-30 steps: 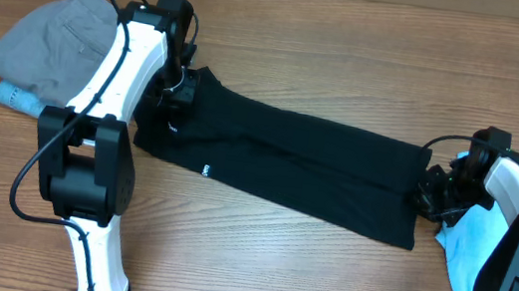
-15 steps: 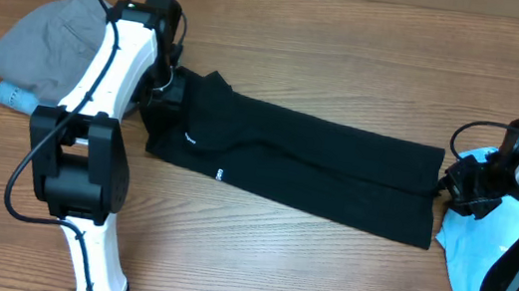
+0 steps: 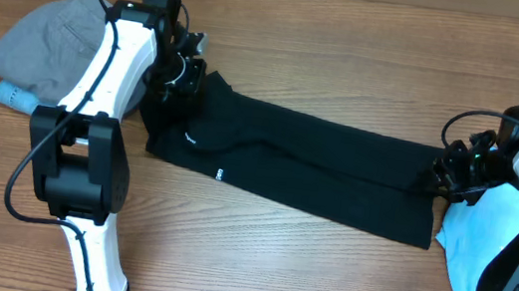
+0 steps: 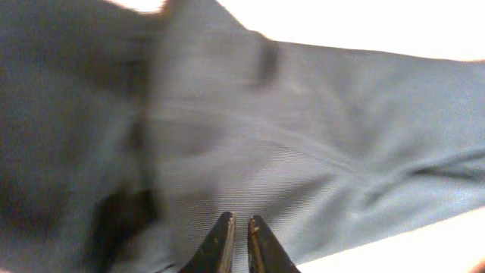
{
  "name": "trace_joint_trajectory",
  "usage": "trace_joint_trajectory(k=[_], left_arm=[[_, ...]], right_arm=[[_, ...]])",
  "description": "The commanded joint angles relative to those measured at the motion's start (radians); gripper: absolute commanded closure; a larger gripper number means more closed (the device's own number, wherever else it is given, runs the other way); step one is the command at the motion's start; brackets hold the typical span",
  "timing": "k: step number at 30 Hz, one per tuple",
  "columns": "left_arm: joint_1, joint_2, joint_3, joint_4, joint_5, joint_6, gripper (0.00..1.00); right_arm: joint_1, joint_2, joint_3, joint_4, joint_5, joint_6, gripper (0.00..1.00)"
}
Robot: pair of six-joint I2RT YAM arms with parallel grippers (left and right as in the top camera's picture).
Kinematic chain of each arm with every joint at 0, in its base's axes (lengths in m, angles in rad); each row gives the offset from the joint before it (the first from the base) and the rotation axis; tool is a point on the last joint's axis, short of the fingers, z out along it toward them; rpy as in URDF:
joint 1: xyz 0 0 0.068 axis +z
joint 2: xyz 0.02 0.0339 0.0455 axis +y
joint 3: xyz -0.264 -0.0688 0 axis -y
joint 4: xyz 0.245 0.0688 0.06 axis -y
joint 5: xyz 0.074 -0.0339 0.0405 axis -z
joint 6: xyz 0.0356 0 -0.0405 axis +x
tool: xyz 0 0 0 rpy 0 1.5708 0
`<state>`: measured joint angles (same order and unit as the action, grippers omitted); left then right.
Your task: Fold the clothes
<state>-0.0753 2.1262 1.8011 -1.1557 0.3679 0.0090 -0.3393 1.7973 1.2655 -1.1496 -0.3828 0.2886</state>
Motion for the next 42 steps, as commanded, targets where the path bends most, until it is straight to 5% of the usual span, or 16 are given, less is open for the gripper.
trace_joint_trajectory(k=[1,7,12,20,24,27,35,42], left_arm=[[-0.039,-0.022,-0.002,-0.019,0.168,0.116,0.93],[-0.098,-0.021,-0.186,0.065,-0.013,0.123,0.96],[-0.086,-0.021,-0.402,0.269,-0.189,-0.071,0.96],[0.054,-0.021,-0.431,0.334,-0.199,-0.163,0.96],[0.121,-0.021,-0.417,0.327,-0.134,-0.157,0.93],[0.14,-0.021,-0.395,0.323,-0.018,-0.098,0.87],[0.125,-0.029,-0.321,0.306,0.145,-0.083,0.7],[0.08,-0.138,-0.163,0.172,0.14,-0.038,0.67]], right_arm=[[-0.018,-0.007,-0.014,0.042,0.045,0.033,0.62],[-0.025,-0.007,-0.014,0.046,0.079,0.046,0.62],[-0.059,-0.007,-0.014,0.069,0.136,0.052,0.55],[-0.068,0.002,-0.053,0.11,0.109,-0.068,0.26],[-0.047,0.008,-0.151,0.196,0.111,-0.088,0.23],[-0.047,0.013,-0.253,0.31,-0.188,-0.258,0.27],[0.043,0.017,-0.324,0.37,-0.193,-0.259,0.29],[0.124,0.062,-0.33,0.398,-0.216,-0.252,0.48]])
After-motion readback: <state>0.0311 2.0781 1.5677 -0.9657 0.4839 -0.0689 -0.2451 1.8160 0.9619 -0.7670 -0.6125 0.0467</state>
